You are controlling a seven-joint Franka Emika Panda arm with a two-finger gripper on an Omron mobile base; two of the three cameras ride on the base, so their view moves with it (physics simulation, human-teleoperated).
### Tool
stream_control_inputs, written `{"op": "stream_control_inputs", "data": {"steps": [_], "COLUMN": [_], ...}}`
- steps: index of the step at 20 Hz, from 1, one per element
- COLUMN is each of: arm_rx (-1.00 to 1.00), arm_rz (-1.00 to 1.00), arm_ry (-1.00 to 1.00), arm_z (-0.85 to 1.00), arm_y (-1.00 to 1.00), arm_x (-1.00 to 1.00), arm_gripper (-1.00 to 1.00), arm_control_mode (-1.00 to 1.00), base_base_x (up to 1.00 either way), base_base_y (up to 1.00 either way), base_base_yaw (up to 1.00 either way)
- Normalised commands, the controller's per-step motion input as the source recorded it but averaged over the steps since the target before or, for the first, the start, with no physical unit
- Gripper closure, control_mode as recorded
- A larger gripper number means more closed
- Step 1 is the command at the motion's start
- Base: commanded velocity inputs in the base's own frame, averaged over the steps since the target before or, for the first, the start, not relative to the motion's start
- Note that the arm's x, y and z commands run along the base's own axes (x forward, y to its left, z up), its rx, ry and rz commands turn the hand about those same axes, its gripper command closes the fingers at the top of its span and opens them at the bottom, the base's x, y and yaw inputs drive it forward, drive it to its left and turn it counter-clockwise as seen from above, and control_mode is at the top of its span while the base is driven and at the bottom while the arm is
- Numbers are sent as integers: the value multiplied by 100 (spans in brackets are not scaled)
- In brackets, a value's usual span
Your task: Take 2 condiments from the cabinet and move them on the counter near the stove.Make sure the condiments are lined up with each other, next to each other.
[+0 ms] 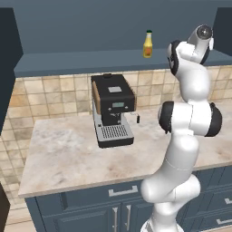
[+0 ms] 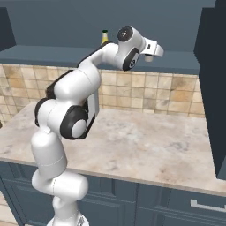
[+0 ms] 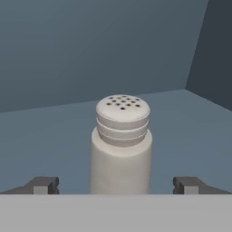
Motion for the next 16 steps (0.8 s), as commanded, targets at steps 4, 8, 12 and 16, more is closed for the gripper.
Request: {"op": "stream_control_inputs", "data": {"steps": [4,8,12,16], "arm_rx": [0,0,0,0], "arm_rz": [0,0,0,0], "arm_ry": [0,0,1,1], "arm_z": [0,0,0,0], "arm_y": [-1,-1,-1,-3], "arm_x": [9,14,17,11], "arm_gripper": [-100,-100,-100,-100], "arm_control_mode": [-100,-100,-100,-100], "base_base_x": [0,0,0,0], "base_base_y": [0,0,0,0], "base_base_yaw": [0,0,0,0]}}
